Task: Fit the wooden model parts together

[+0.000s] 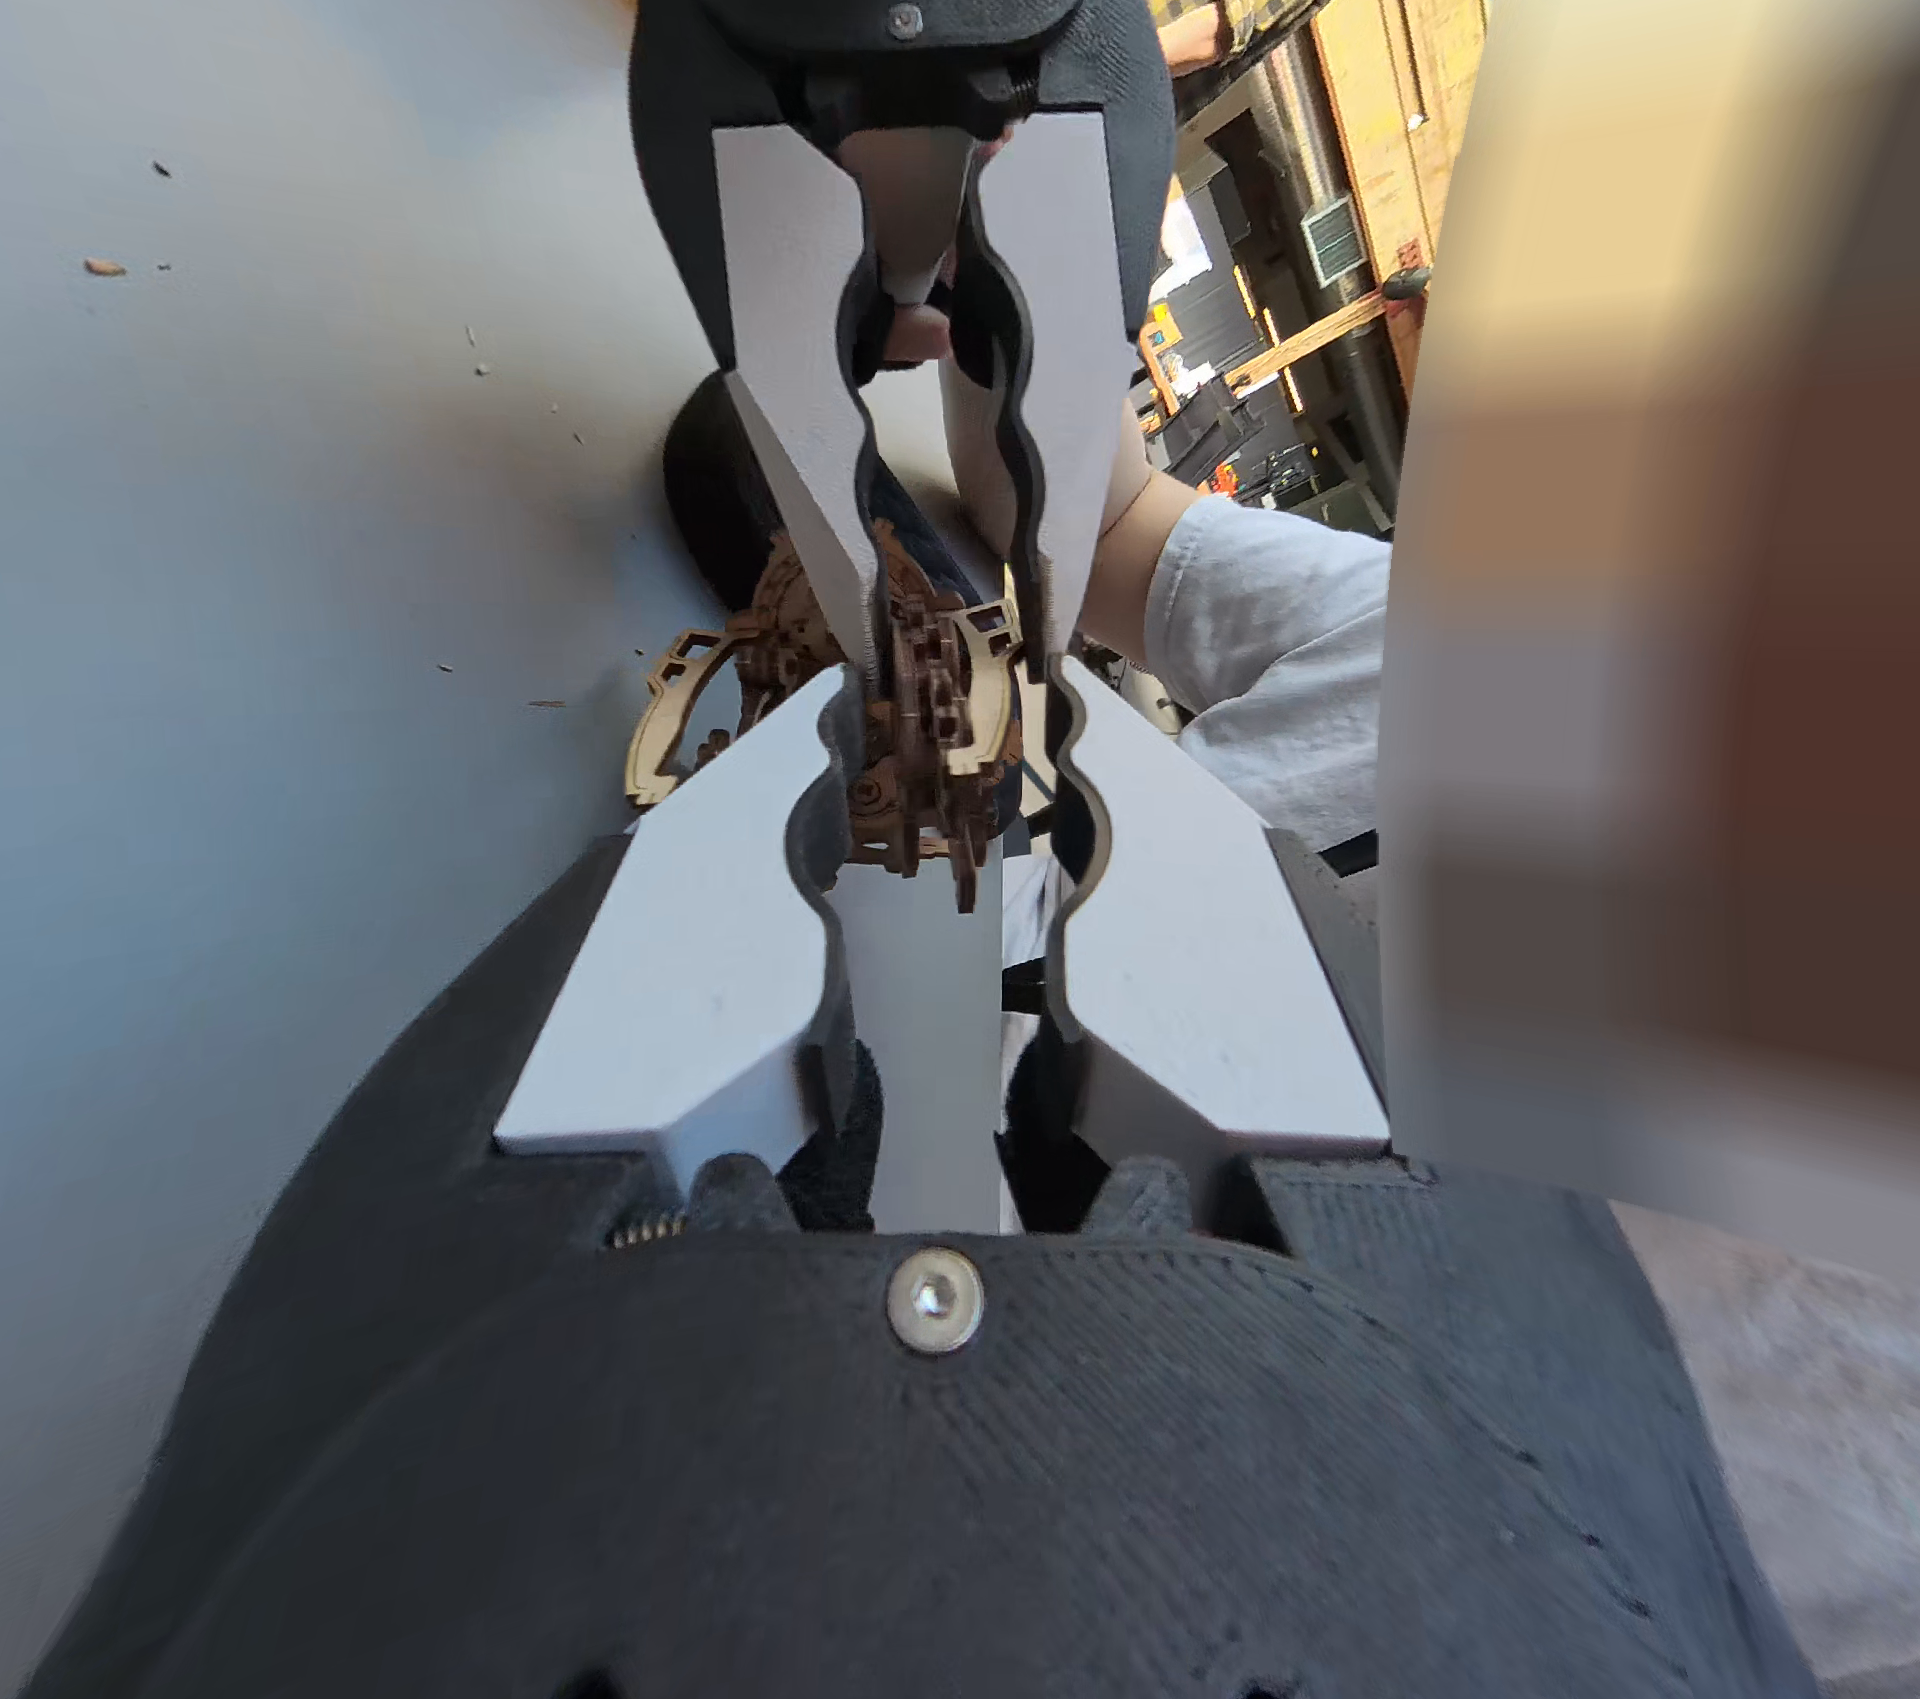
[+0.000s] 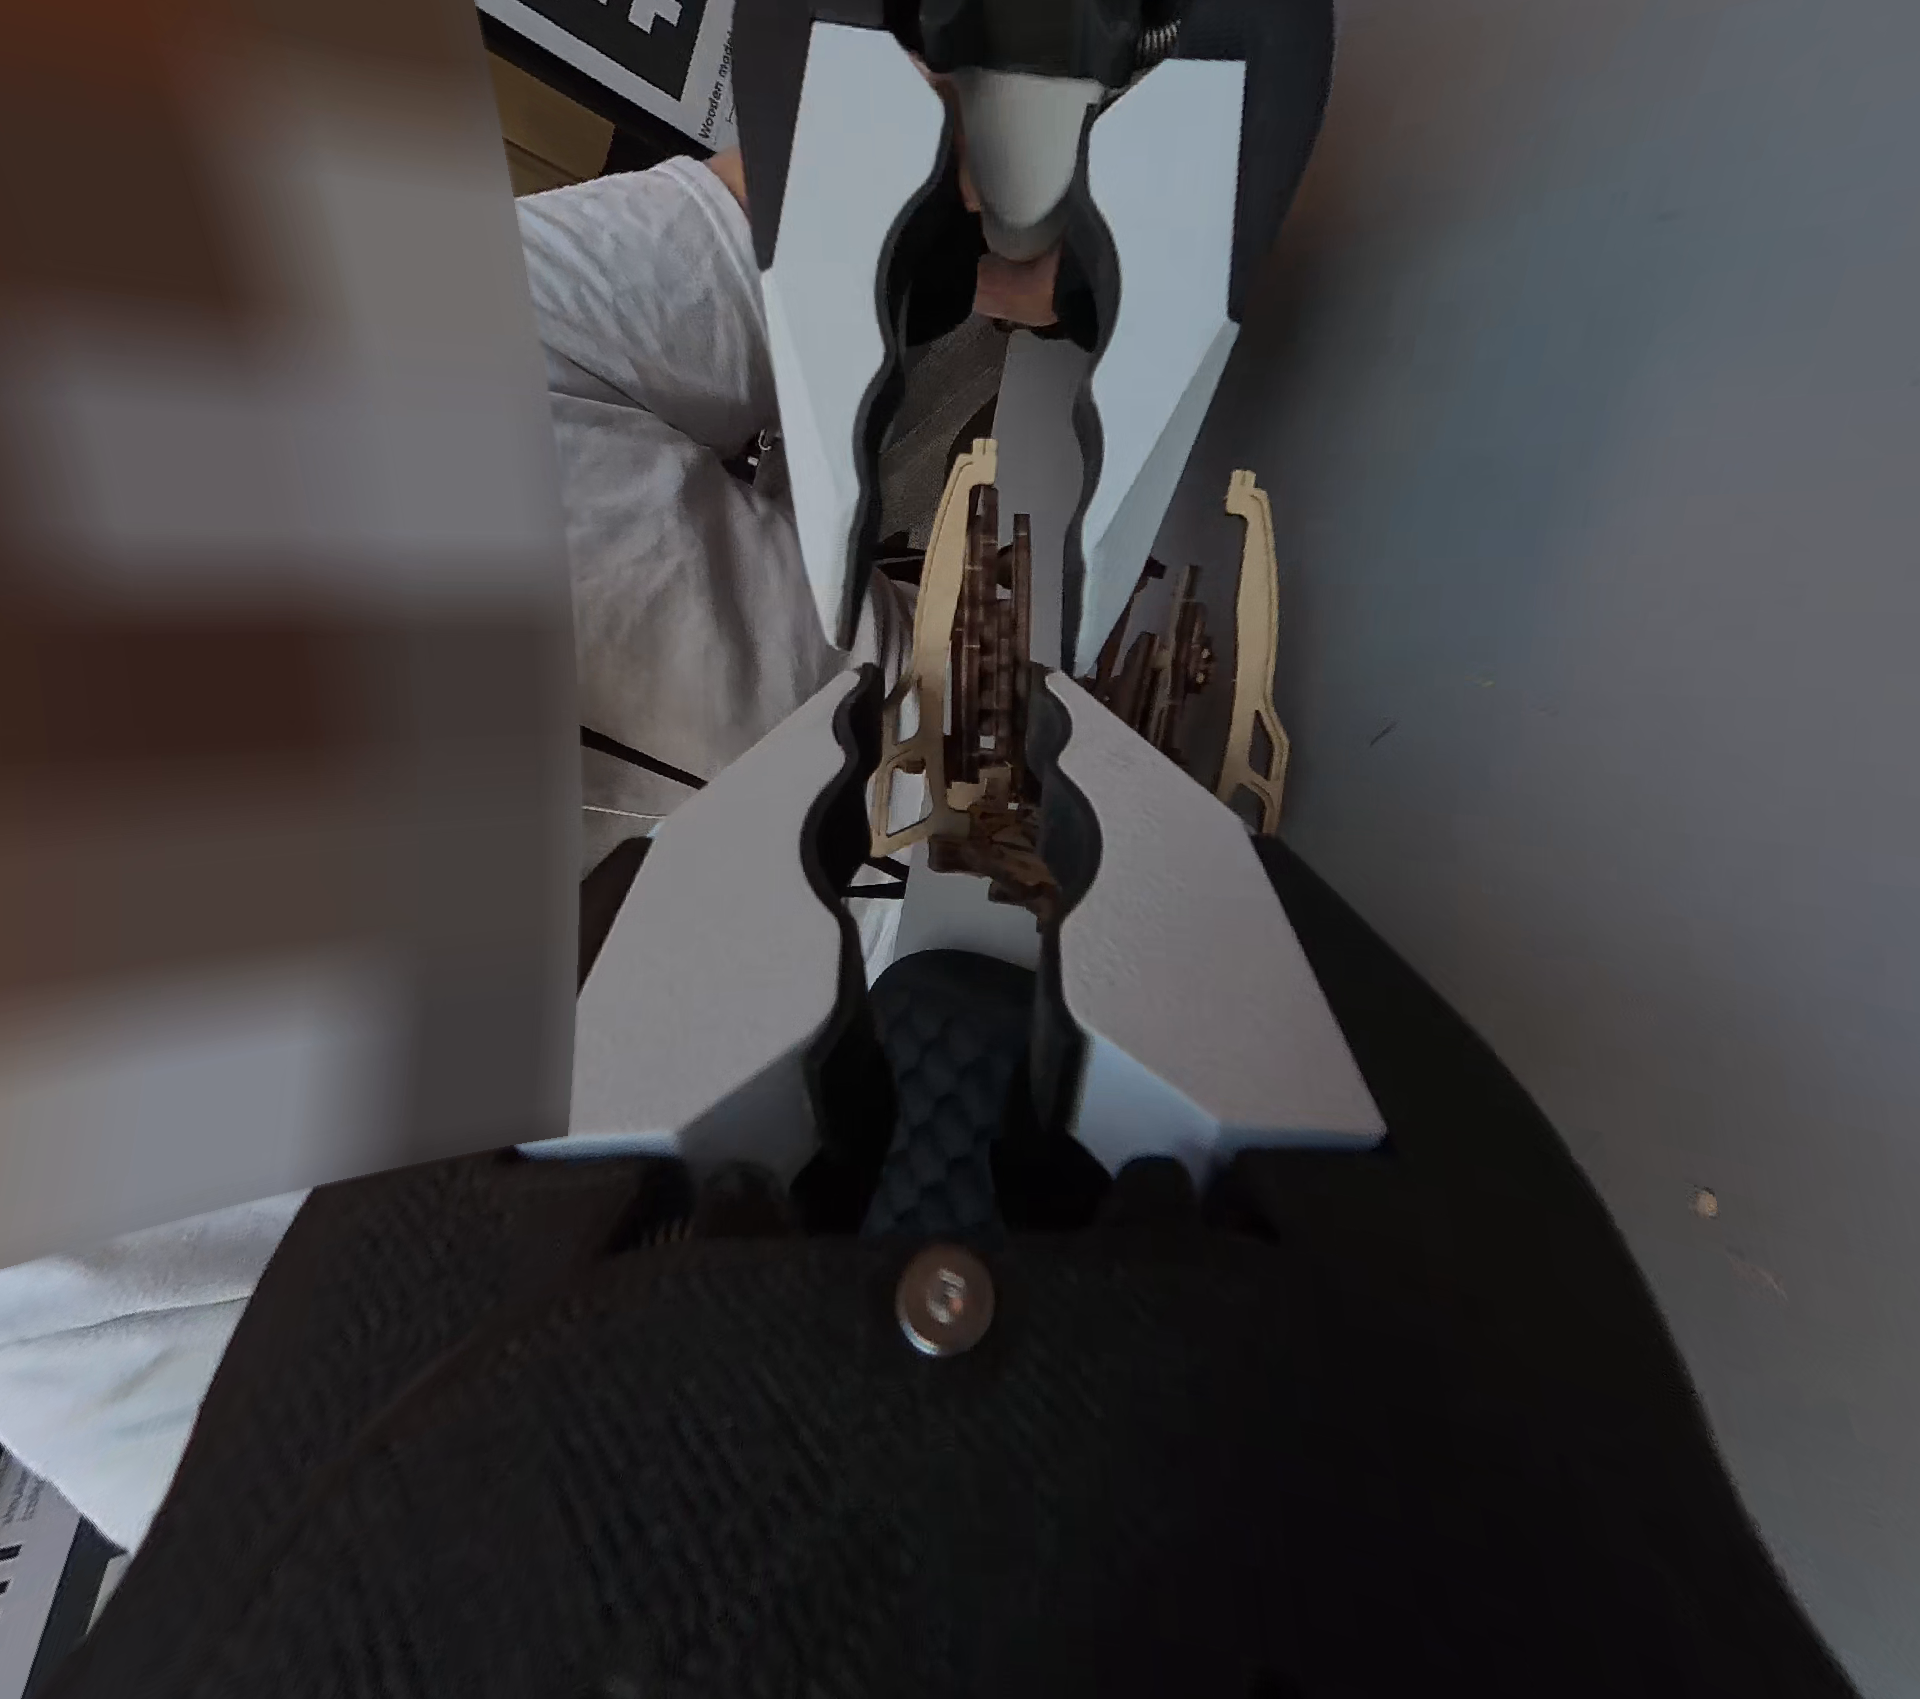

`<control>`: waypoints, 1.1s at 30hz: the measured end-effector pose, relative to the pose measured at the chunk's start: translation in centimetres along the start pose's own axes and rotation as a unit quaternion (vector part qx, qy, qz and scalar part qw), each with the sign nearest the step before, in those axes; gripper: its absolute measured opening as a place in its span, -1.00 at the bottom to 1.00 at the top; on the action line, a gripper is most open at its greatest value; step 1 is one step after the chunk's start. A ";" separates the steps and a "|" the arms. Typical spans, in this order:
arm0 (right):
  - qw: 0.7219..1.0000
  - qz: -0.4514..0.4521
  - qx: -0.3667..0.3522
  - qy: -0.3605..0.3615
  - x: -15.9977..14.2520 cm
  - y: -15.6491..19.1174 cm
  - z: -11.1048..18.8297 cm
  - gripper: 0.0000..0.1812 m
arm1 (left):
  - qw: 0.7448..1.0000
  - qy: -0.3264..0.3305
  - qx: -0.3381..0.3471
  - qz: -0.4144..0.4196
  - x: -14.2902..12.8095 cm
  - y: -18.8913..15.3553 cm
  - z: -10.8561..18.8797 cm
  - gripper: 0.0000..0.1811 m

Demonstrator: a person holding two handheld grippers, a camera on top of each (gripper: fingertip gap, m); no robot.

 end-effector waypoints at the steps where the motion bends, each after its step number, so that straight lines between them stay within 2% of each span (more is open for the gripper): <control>1: 1.000 0.002 0.000 0.001 0.0 0.1 -0.1 -0.71 | 1.000 -0.008 -0.006 0.008 0.0 0.2 0.1 -0.72; 2: 1.000 0.001 -0.002 0.002 -0.1 0.1 -0.1 -0.71 | 1.000 -0.016 -0.017 0.016 0.1 0.2 0.2 -0.78; 7: 1.000 0.005 -0.008 0.003 -0.1 0.1 -0.2 -0.72 | 0.999 -0.026 -0.037 0.025 0.0 0.1 0.3 -0.77; 23: 0.998 0.047 -0.050 0.010 0.1 0.0 -0.3 -0.70 | 1.000 -0.004 -0.012 -0.014 -0.4 0.0 0.5 -0.78; 29: 0.992 0.095 -0.076 -0.024 0.5 1.2 1.6 -0.69 | 0.999 -0.008 -0.006 -0.032 -0.8 -0.2 0.7 -0.78; 33: 0.973 0.178 -0.129 -0.074 1.1 2.7 3.8 -0.67 | 0.998 -0.007 0.005 -0.057 -1.2 -0.4 0.8 -0.78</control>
Point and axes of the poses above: each gripper's, where its closed fingertips meet, z back along the fingers, x out of its top, y = z × x across the jaws, the point moved 1 cm from there along z, back along the fingers, and after that the axes turned 2 degrees about y, right-handed, at the moved point
